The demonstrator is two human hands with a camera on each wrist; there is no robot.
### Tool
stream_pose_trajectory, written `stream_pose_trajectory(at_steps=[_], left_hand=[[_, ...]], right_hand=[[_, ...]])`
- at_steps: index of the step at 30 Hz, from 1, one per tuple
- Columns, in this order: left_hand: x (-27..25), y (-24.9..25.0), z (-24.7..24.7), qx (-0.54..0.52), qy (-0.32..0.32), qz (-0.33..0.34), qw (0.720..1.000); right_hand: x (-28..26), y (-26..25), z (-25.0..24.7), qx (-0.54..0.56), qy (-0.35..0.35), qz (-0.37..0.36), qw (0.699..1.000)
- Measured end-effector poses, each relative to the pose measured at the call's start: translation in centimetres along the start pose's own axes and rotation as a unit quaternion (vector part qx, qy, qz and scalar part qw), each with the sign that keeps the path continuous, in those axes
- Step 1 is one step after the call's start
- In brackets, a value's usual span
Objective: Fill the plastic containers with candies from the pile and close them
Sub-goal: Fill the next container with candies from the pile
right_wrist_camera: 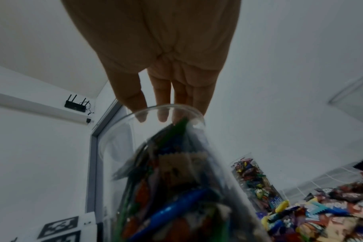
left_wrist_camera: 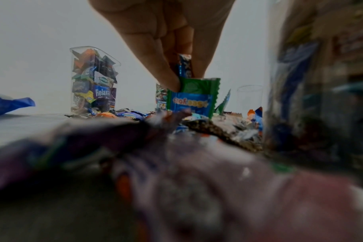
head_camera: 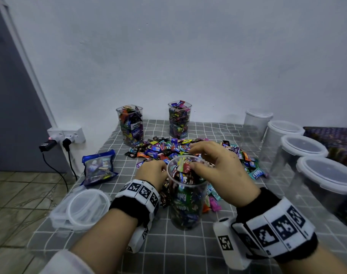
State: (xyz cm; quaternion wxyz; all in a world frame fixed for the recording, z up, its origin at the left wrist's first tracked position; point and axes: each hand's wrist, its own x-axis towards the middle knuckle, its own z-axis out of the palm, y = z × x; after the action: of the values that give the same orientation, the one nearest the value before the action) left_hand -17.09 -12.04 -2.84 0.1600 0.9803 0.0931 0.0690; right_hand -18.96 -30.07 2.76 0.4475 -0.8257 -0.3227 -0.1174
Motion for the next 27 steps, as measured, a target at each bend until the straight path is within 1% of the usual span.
stream_pose_trajectory(at_steps=[3,5,7,9,11,13,15,17,19,21,23,25,27], left_hand=[[-0.1,0.0,-0.1,-0.003,0.003,-0.001,1.000],[-0.2,-0.1,-0.1,-0.009,0.007,-0.006,1.000],[-0.1,-0.1,-0.1,-0.022,0.008,-0.010,1.000],[-0.1,-0.2,0.0,-0.045,0.015,-0.019,0.999],[-0.1,-0.4,0.0,-0.082,0.033,-0.032,0.996],[0.0,-0.7,-0.2,-0.109,0.055,-0.041,0.992],[0.0,-0.9,-0.7,-0.126,0.082,-0.040,0.988],[-0.1,-0.9,-1.5,-0.181,0.118,-0.037,0.976],[-0.4,-0.4,-2.6,-0.228,0.153,-0.018,0.961],[-0.6,0.4,-3.9,-0.290,0.179,0.021,0.940],[-0.9,1.5,-5.3,-0.345,0.187,0.060,0.918],[-1.2,2.6,-6.4,-0.356,0.156,0.103,0.916],[-1.5,3.6,-6.9,-0.337,0.101,0.138,0.926]], right_hand=[[-0.6,0.9,-0.1,0.023,0.018,0.035,0.999],[-1.1,1.4,-0.1,0.055,0.001,0.074,0.996],[-1.5,1.9,-0.2,0.102,-0.045,0.120,0.987],[-1.9,2.5,0.0,0.139,-0.107,0.146,0.974],[-2.3,3.2,0.6,0.168,-0.138,0.152,0.964],[-2.5,3.8,1.2,0.201,-0.136,0.140,0.960],[-2.7,4.2,1.6,0.207,-0.130,0.126,0.962],[-2.8,4.5,1.7,0.205,-0.126,0.120,0.963],[-2.8,4.8,1.7,0.204,-0.127,0.117,0.964],[-2.8,5.0,1.7,0.198,-0.126,0.119,0.965],[-2.8,5.1,1.8,0.191,-0.124,0.119,0.967],[-2.9,5.1,1.8,0.189,-0.121,0.118,0.967],[-2.9,5.0,1.8,0.193,-0.118,0.119,0.967]])
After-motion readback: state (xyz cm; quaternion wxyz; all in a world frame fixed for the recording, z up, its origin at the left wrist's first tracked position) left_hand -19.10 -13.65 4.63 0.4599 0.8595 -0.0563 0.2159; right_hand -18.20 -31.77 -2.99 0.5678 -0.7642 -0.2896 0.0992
